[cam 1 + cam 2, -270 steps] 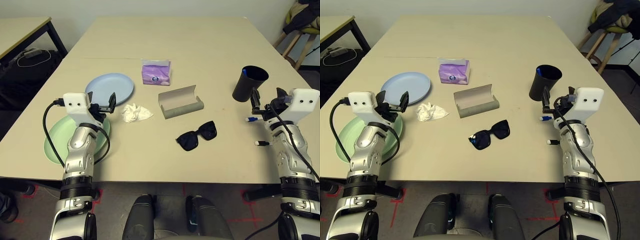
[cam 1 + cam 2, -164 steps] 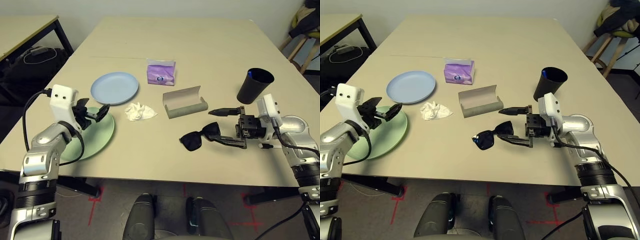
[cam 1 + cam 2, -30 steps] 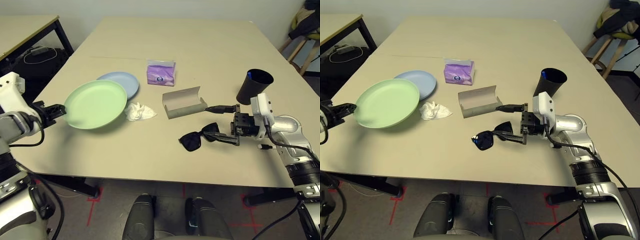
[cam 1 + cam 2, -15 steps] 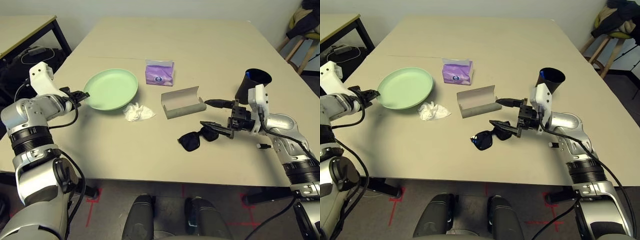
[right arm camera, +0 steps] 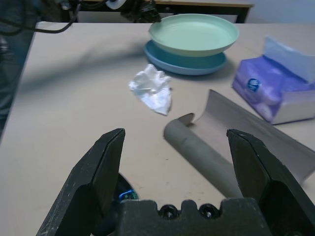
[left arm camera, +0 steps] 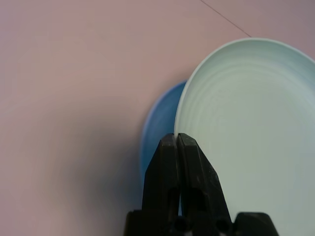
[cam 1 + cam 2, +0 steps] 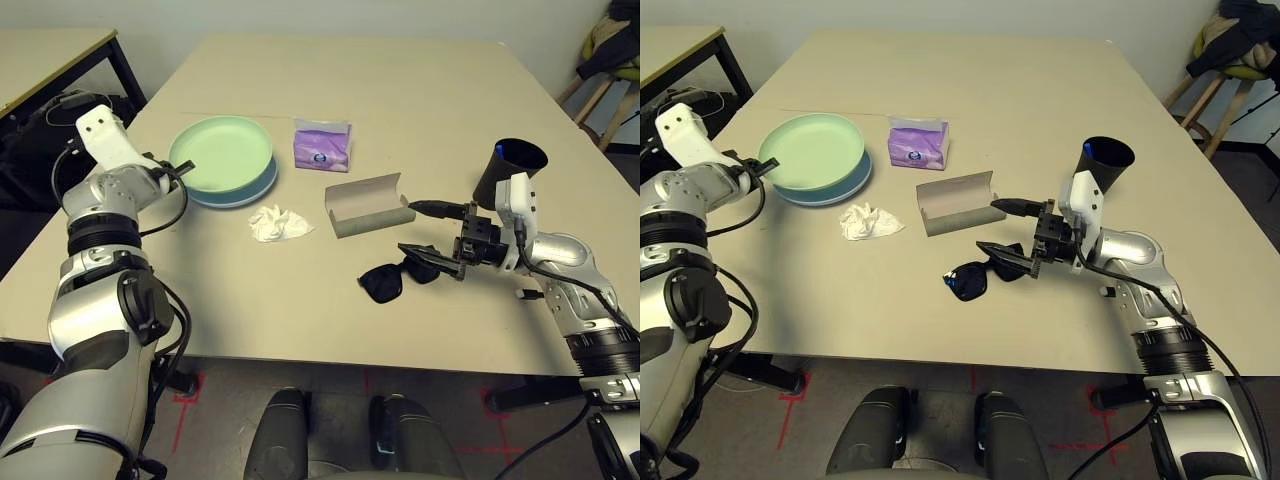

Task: Organize and tidy the items on the table.

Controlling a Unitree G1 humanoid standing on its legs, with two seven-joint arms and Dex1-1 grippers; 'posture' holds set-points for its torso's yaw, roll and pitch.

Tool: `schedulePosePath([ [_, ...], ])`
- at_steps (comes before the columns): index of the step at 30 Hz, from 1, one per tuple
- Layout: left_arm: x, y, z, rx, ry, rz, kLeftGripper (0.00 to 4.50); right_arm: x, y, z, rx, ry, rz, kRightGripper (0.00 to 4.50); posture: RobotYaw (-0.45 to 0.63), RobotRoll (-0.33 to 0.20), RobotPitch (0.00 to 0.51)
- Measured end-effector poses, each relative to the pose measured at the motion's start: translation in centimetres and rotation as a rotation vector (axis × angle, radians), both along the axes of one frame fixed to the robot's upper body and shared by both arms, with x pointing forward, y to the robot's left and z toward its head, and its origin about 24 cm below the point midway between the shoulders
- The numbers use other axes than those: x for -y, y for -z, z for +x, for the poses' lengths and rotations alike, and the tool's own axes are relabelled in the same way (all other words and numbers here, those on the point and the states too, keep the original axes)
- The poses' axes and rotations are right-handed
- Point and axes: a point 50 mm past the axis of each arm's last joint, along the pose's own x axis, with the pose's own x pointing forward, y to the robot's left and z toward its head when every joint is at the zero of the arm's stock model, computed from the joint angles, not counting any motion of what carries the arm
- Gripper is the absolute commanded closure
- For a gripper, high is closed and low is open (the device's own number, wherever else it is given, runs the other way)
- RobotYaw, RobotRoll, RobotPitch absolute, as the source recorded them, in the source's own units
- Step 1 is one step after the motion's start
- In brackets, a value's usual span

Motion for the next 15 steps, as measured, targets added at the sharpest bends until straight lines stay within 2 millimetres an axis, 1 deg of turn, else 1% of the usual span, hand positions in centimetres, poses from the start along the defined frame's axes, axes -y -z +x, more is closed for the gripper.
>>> schedulePosePath([
  [5,0.34,0.31,0.25,-0.007,0.003,0.01,4.46,0.03,0.15,0.27,-0.022,0.09,0.017,0.0,0.15,0.0,0.08],
  [9,0.44,0.61,0.28,-0.021,0.005,0.017,4.46,-0.26,-0.06,0.27,-0.016,0.101,0.028,0.0,0.16,0.0,0.079],
  [15,0.15,0.5,0.2,-0.024,-0.006,0.033,4.46,-0.26,-0.11,0.31,-0.014,0.111,0.03,0.0,0.16,0.0,0.081],
])
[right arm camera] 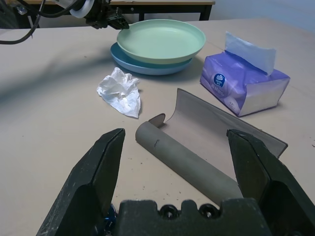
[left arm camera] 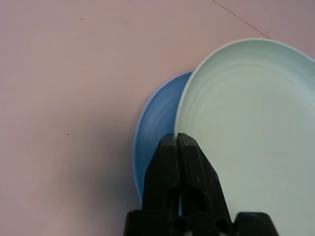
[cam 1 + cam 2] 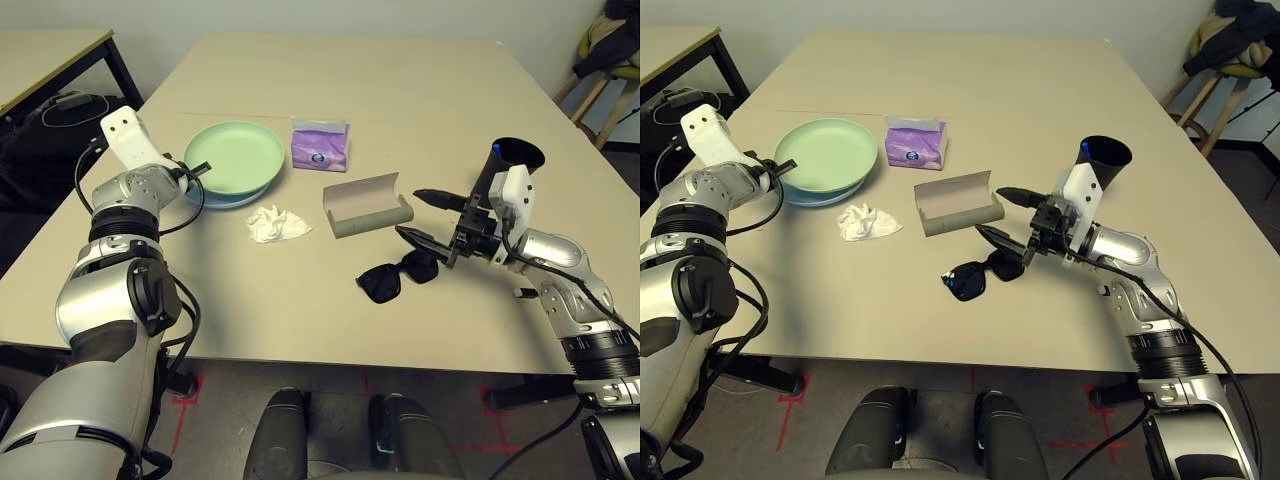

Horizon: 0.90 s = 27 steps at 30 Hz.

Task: Organize and tidy the items on the table.

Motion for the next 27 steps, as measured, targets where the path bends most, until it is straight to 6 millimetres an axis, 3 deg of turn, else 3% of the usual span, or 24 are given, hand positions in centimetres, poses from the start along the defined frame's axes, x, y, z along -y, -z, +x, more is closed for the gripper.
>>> schedulePosePath([
  [16,-1.4,1.0,-0.9,-0.053,-0.044,0.014,4.46,-0.1,0.0,0.0,-0.002,-0.002,0.002,0.0,0.16,0.0,0.083],
  [27,-1.4,0.5,-0.9,-0.039,-0.04,0.015,4.46,-0.1,-0.1,0.0,0.006,-0.007,-0.001,0.0,0.16,0.0,0.083],
])
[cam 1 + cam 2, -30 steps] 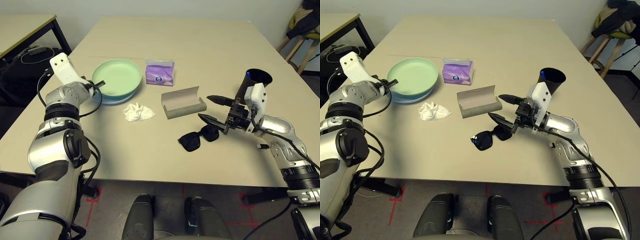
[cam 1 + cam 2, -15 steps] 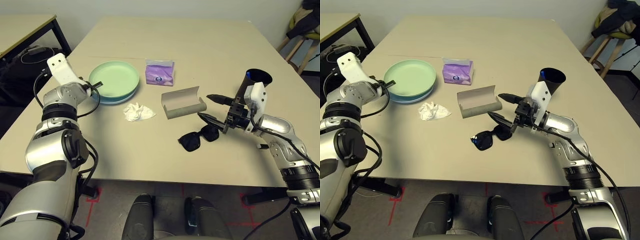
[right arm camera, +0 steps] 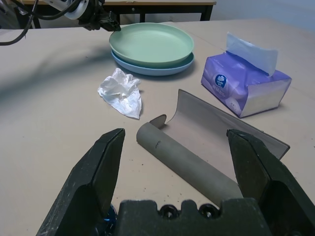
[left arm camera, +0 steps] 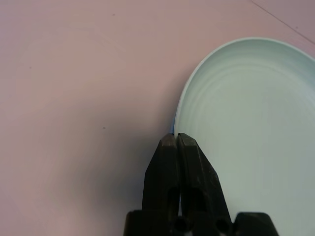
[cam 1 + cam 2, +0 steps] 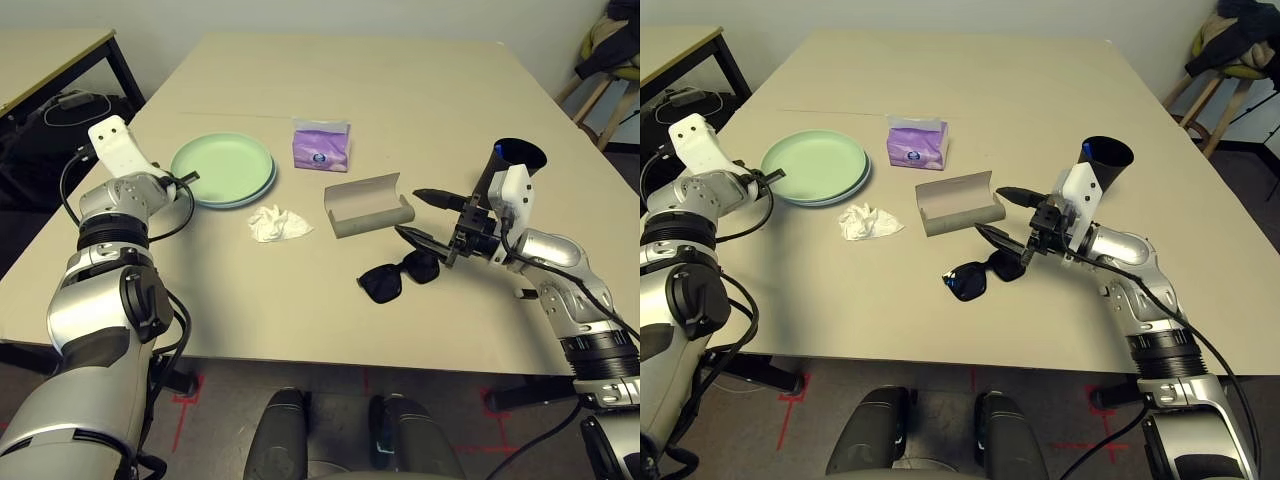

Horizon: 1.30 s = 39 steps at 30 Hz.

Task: Organize and tidy the items on the table.

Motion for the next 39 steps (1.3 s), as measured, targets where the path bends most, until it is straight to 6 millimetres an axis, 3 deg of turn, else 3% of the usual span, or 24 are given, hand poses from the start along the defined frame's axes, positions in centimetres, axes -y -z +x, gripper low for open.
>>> schedulePosePath([
  [8,0.3,0.2,0.0,-0.012,0.019,-0.014,4.46,0.0,0.0,0.0,0.003,0.0,-0.002,0.0,0.16,0.0,0.083],
  [11,0.4,0.2,0.1,-0.011,0.028,-0.013,3.73,0.0,0.0,0.0,0.004,0.0,-0.006,0.0,0.16,0.0,0.083],
  [20,0.7,0.0,0.2,0.002,0.083,0.039,0.25,0.0,0.0,-0.1,0.007,-0.009,-0.009,0.0,0.16,0.0,0.081],
  [21,0.7,-0.2,0.2,0.017,0.101,0.059,0.04,0.0,0.0,-0.1,0.007,-0.009,-0.009,0.0,0.16,0.0,0.081],
  [30,1.1,-1.6,0.1,0.234,0.284,0.106,0.04,0.0,0.0,0.0,0.007,-0.009,-0.01,0.0,0.16,0.0,0.085],
  [39,3.5,-1.5,-1.1,0.341,0.725,0.21,0.04,0.1,0.1,0.0,0.012,-0.011,-0.013,0.0,0.17,0.0,0.078],
])
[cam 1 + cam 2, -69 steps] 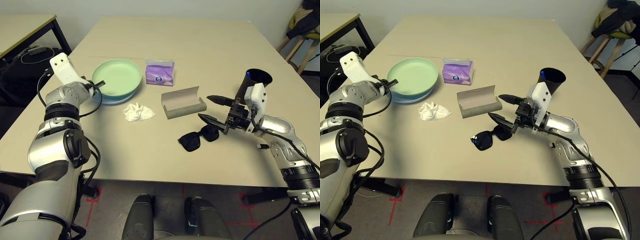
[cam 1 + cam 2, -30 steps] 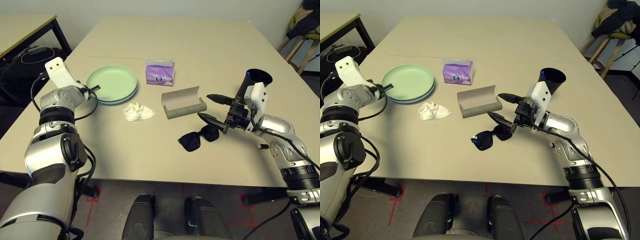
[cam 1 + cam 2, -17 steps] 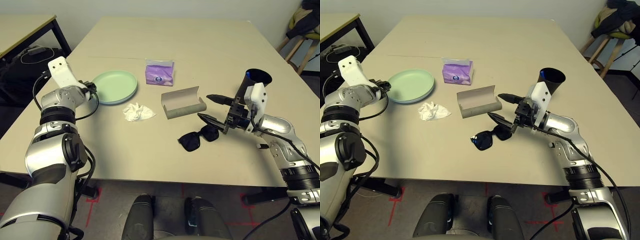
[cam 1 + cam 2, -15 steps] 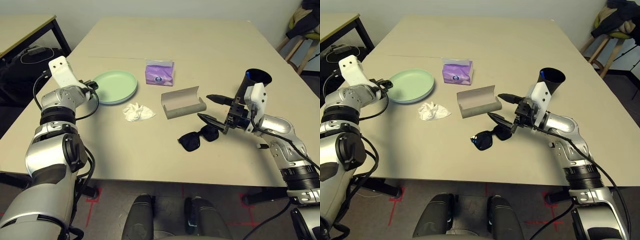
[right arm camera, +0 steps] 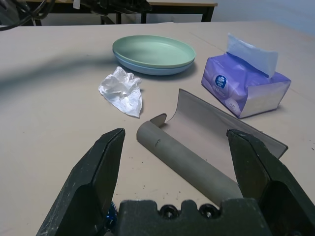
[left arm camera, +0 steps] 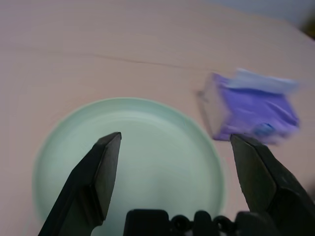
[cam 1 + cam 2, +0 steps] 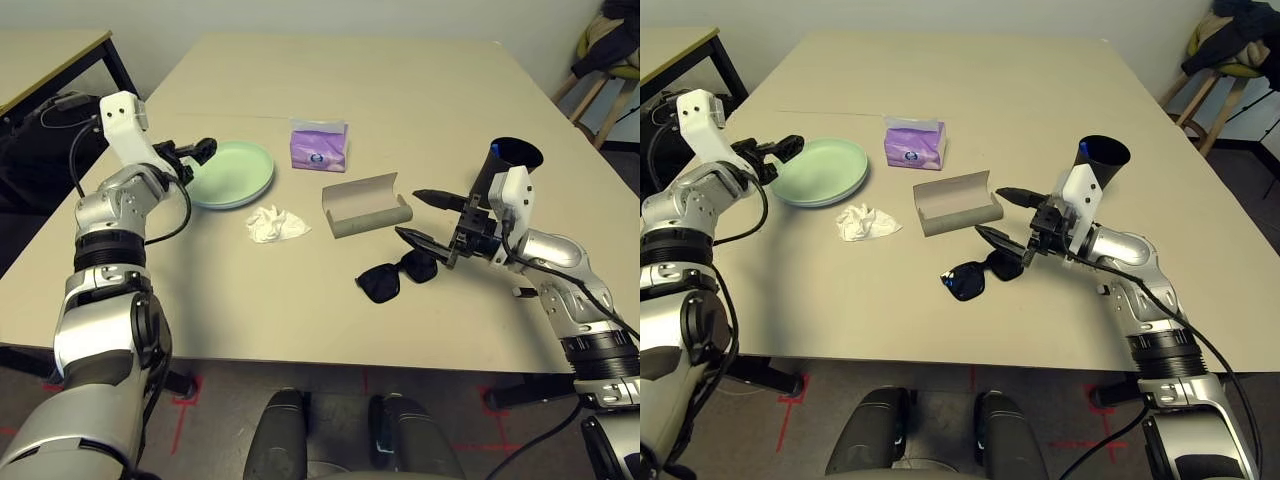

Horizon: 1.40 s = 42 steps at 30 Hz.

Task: Organize and tidy the items on the table.

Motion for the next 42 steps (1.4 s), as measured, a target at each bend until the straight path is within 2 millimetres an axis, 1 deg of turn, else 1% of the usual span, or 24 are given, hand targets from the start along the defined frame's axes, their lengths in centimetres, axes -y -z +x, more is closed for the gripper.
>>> schedulePosePath([
  [5,1.0,1.7,-1.1,-0.005,0.165,0.077,0.04,0.1,0.1,0.0,0.001,-0.003,-0.001,0.0,0.17,0.0,0.078],
  [12,0.8,3.0,-2.4,-0.011,0.309,0.137,0.04,0.1,0.1,0.0,0.005,-0.005,-0.005,0.0,0.16,0.0,0.074],
  [16,0.9,3.8,-3.0,-0.025,0.392,0.203,0.04,0.1,0.2,0.0,0.004,-0.004,-0.011,0.0,0.15,0.0,0.076],
  [21,0.9,4.8,-3.9,-0.058,0.504,0.326,0.04,0.2,0.5,-0.2,-0.005,0.0,-0.015,0.0,0.15,0.0,0.076],
  [30,1.4,5.0,-3.7,-0.063,0.544,0.427,0.04,0.4,0.9,-0.1,-0.037,0.03,-0.034,0.0,0.15,0.0,0.077],
  [42,2.9,5.4,-3.2,-0.07,0.579,0.375,0.04,0.2,0.7,-0.2,-0.034,0.029,-0.037,0.0,0.14,0.0,0.082],
])
